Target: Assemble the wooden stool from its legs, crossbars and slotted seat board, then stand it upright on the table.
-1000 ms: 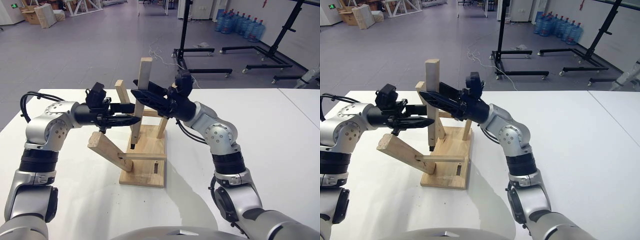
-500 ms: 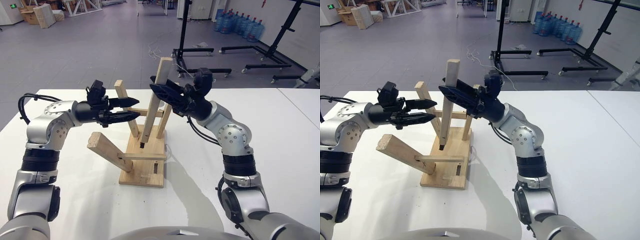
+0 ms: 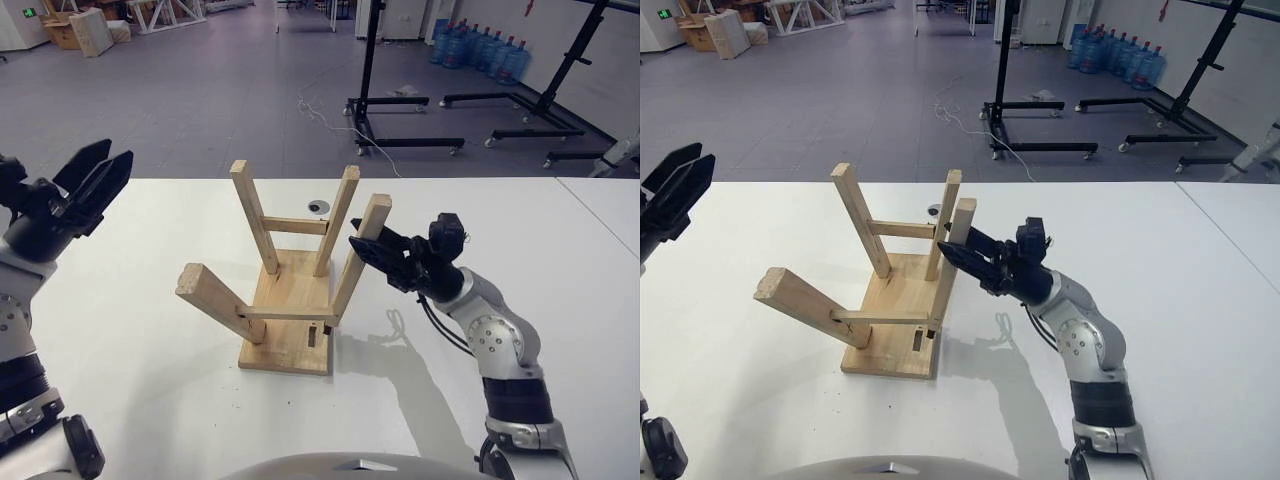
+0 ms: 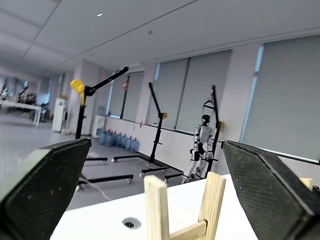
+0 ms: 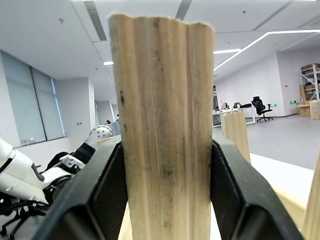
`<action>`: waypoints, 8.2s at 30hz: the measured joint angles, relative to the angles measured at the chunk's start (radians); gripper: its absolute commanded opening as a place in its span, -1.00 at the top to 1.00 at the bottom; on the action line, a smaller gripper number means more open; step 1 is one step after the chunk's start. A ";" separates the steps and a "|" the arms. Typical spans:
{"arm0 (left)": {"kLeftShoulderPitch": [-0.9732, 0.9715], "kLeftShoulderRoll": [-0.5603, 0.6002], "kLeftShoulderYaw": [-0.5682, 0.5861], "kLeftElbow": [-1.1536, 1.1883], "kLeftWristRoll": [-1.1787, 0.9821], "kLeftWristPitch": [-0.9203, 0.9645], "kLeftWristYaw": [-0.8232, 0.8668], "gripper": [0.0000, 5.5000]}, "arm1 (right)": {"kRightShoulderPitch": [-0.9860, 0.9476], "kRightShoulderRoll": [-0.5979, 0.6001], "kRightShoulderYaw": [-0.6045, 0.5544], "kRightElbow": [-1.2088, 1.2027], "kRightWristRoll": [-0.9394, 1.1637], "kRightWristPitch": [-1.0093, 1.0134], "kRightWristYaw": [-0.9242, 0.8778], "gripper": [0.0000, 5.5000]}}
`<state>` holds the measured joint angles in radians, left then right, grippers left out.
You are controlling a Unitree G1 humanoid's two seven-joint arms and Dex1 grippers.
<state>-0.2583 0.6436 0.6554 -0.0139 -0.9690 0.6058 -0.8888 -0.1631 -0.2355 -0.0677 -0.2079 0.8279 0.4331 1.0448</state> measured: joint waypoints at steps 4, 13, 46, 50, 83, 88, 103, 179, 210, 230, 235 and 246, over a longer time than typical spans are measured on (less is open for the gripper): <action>0.040 0.000 0.016 0.031 -0.009 0.015 0.008 -0.74 | 0.047 0.017 0.022 -0.044 0.008 0.000 -0.020 0.25; 0.040 0.003 -0.010 0.110 -0.005 0.021 -0.001 -0.74 | 0.101 0.055 0.033 -0.028 0.013 -0.045 -0.030 0.25; 0.112 -0.045 -0.082 0.034 0.004 0.030 0.010 -0.74 | 0.103 -0.035 0.158 0.033 -0.180 -0.351 0.044 0.26; 0.113 -0.047 -0.083 0.030 0.001 0.030 0.028 -0.74 | 0.137 -0.059 0.176 0.003 -0.189 -0.380 0.045 0.26; 0.160 -0.103 -0.152 -0.042 0.002 0.004 0.073 -0.74 | 0.133 -0.080 0.244 0.005 -0.253 -0.522 0.069 0.26; 0.162 -0.118 -0.176 -0.062 0.008 -0.004 0.078 -0.74 | 0.120 -0.090 0.257 0.003 -0.261 -0.521 0.065 0.26; 0.256 -0.402 -0.336 -0.344 0.122 -0.162 0.366 -0.74 | 0.014 -0.209 0.214 0.055 -0.210 -0.413 0.160 0.26; -0.181 -0.074 -0.518 -0.828 0.083 0.389 1.033 -0.74 | 0.055 0.004 -0.009 -0.291 0.001 -0.133 -0.350 -0.53; 0.119 -0.154 -0.376 -0.714 0.238 0.020 0.776 -0.74 | 0.014 -0.072 0.086 0.034 -0.573 -0.560 -0.466 -0.53; 0.251 -0.242 -0.422 -0.652 0.351 -0.052 0.739 -0.74 | -0.029 -0.104 0.138 -0.160 -1.045 -0.917 -0.646 -0.53; 0.256 -0.242 -0.422 -0.653 0.350 -0.049 0.736 -0.74 | -0.025 -0.107 0.147 -0.154 -1.153 -0.890 -0.684 -0.53; 0.240 -0.253 -0.470 -0.658 0.345 -0.035 0.718 -0.74 | -0.042 -0.168 0.361 -0.084 -1.424 -0.672 -0.565 -0.53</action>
<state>-0.0187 0.3911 0.1858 -0.6724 -0.6235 0.5709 -0.1705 -0.2050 -0.4030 0.2929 -0.2920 -0.5961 -0.2392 0.4795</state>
